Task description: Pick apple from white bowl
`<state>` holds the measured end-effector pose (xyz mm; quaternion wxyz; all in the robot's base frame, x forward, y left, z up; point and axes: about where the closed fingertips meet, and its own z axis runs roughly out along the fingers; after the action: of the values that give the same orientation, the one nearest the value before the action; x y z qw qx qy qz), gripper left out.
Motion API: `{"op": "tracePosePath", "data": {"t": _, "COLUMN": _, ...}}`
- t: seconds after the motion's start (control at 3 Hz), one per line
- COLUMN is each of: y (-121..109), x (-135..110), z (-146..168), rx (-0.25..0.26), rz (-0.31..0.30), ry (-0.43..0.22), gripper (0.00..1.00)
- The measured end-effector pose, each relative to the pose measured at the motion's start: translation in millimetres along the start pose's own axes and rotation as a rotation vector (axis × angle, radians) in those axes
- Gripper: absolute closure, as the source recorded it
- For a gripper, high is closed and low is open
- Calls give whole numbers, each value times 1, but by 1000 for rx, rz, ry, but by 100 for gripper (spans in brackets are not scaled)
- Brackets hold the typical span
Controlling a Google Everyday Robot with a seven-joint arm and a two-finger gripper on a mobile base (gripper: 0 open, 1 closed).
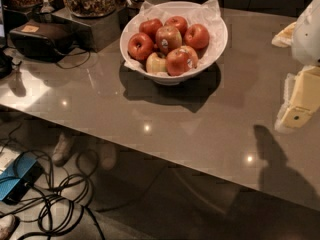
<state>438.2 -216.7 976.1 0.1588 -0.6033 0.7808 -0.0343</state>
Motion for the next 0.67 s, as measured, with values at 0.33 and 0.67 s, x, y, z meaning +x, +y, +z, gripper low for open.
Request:
{"op": "tracePosePath", "data": {"t": 0.33, "y": -5, "x": -6, "z": -3, "rx": 7, "rz": 7, "ry": -5, "gripper": 0}}
{"op": "tracePosePath", "data": {"t": 0.67, "y": -25, "x": -20, "z": -1, "rx": -8, "rz": 54, "ry": -5, "gripper": 0}}
